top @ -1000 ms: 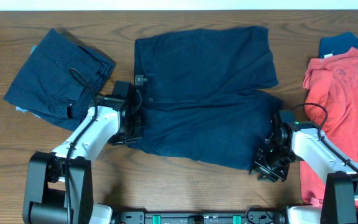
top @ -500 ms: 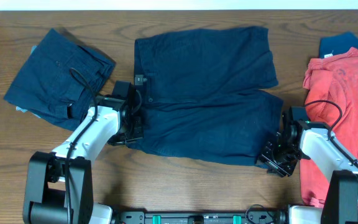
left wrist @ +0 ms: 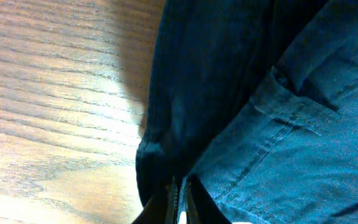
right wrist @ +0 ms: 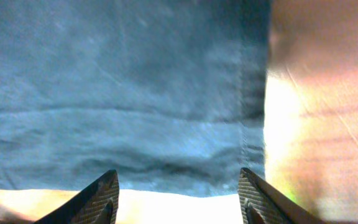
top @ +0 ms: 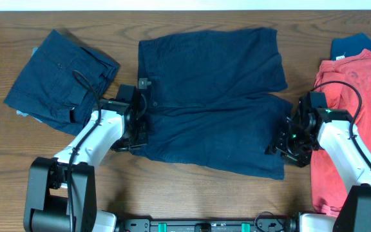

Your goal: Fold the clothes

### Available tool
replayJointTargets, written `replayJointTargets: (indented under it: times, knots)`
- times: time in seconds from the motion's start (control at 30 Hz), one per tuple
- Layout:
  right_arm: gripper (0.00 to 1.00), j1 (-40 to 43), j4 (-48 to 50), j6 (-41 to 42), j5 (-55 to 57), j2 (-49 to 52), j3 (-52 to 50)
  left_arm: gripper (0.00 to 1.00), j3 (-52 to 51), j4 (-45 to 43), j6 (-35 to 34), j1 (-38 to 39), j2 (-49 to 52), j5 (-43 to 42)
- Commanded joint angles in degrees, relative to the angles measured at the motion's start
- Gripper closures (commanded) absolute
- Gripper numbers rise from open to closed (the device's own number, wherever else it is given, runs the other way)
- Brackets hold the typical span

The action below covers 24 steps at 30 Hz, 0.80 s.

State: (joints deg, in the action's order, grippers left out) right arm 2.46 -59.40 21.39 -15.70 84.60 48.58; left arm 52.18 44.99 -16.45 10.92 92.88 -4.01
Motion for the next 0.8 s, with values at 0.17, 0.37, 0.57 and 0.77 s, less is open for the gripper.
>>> replayJointTargets:
  times: [0.17,0.37,0.57,0.77]
  knots:
    - [0.41,0.6,0.0,6.3,3.9,-0.3,-6.1,0.88,1.2,0.4,0.7,-0.3,-0.8,1.3]
    - [0.51,0.6,3.9,11.6,3.9,-0.3,-12.7,0.87,1.2,0.4,1.0,-0.3,-0.8,1.3]
    - [0.64,0.6,10.7,14.7,3.9,-0.3,-15.0,0.88,1.2,0.5,1.0,-0.3,-0.8,1.3]
    - [0.75,0.6,11.2,13.7,6.3,-0.4,-14.8,0.88,1.2,0.9,1.0,-0.3,-0.8,1.3]
